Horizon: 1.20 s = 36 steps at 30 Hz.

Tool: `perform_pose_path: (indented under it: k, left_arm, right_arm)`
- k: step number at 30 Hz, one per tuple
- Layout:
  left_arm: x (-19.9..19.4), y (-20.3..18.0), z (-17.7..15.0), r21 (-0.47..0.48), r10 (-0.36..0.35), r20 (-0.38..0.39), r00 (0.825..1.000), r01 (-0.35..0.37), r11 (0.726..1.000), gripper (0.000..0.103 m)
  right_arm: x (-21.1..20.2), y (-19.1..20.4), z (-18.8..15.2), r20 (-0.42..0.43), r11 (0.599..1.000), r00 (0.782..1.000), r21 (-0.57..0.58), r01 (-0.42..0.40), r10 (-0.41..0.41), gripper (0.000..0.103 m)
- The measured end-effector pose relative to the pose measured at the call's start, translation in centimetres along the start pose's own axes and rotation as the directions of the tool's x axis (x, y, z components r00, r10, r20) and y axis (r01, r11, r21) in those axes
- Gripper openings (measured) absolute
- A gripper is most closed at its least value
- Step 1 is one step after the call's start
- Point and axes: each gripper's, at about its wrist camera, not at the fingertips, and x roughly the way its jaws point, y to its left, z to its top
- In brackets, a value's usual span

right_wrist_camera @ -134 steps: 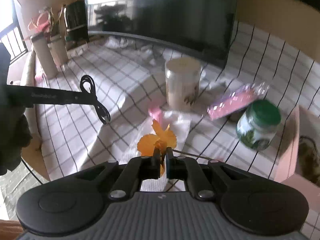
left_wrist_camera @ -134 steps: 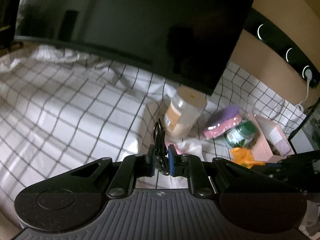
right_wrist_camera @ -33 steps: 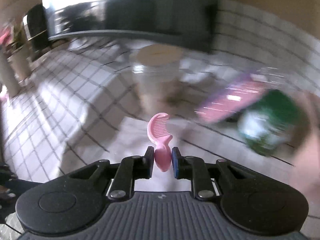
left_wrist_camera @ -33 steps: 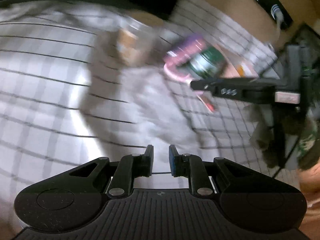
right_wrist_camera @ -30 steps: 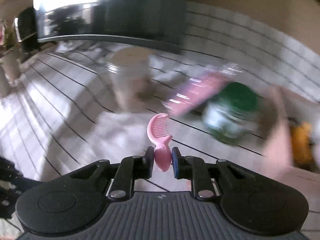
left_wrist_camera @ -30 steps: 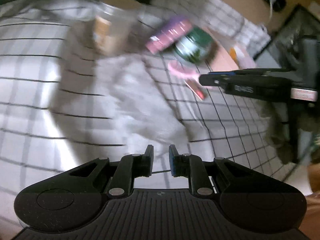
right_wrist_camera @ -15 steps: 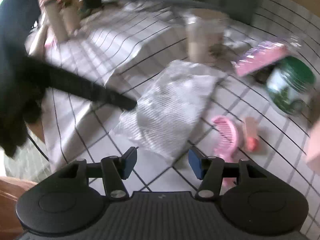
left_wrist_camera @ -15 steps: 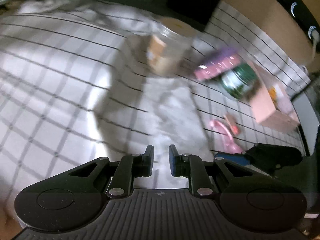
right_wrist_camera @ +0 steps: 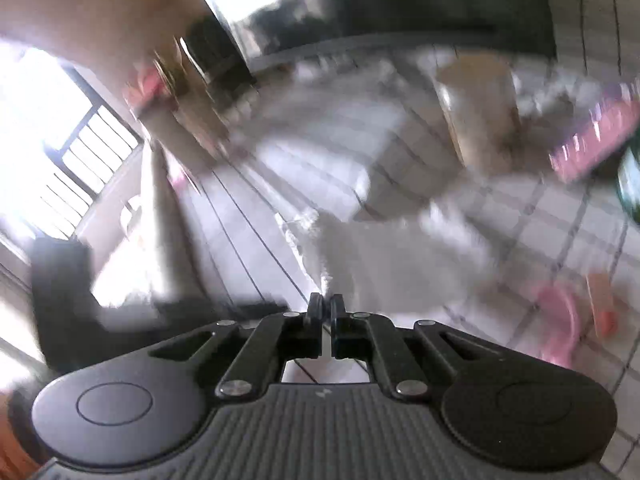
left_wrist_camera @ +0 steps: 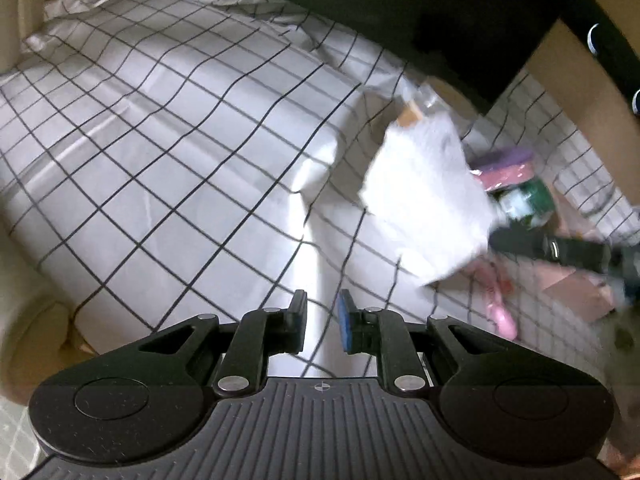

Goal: Organize soft objects
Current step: 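Grasp the white tissue with the right tool and lift it, then release the white tissue onto the table with the right tool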

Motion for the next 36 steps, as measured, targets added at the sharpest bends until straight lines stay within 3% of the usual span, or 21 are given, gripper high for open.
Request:
perform_pose_path:
  k: [2,8,14,20,22,25,27,30,34,36]
  left_arm:
    - [-0.2,-0.4,-0.1,0.013,-0.011,0.017,1.0,0.011,1.0,0.018]
    - [1.4,-1.4,0.8,-0.018,-0.045,0.006,0.999,0.045,0.999,0.018]
    - [4.2,-3.4,3.9,-0.097,-0.094,0.027,0.995,0.096,0.991,0.018]
    - [8.7,-5.9,4.8,-0.093,-0.017,-0.04,0.999,0.013,0.996,0.018]
    - [9.8,-6.0,4.6,-0.083,0.035,-0.06,0.998,-0.04,0.996,0.019]
    - [10.5,-6.1,4.6,-0.066,0.107,-0.061,0.992,-0.111,0.992,0.018]
    - [10.8,-6.3,4.9,-0.052,0.133,-0.057,0.99,-0.136,0.989,0.019]
    - [11.5,-7.5,5.6,0.005,0.177,-0.059,0.982,-0.177,0.984,0.019]
    - [12.6,-9.1,6.1,0.027,0.095,-0.088,0.992,-0.093,0.995,0.03]
    - [13.0,-10.3,6.2,0.077,0.092,-0.092,0.992,-0.085,0.993,0.044]
  right_arm:
    - [0.1,-0.3,1.1,0.026,0.997,0.998,-0.038,0.063,-0.062,0.004]
    - [3.8,-4.0,0.8,-0.07,0.971,0.97,-0.067,0.229,-0.234,0.004]
    - [6.2,-3.8,-1.1,-0.089,0.942,0.952,-0.197,0.272,-0.293,0.004]
    - [6.9,-2.4,-2.6,-0.076,0.888,0.948,-0.38,0.258,-0.308,0.007]
    - [6.5,-2.4,-2.9,-0.079,0.876,0.949,-0.413,0.248,-0.306,0.024]
    - [4.4,-3.0,-3.3,-0.011,0.849,0.948,-0.447,0.28,-0.319,0.043]
    - [3.1,-3.8,-3.5,0.027,0.839,0.939,-0.439,0.32,-0.344,0.045]
    - [1.1,-5.9,-3.4,0.055,0.857,0.925,-0.358,0.371,-0.377,0.045]
    - [-1.3,-8.3,-3.6,0.087,0.867,0.898,-0.237,0.439,-0.431,0.047]
    - [-2.0,-9.5,-3.9,0.09,0.864,0.887,-0.199,0.462,-0.454,0.048]
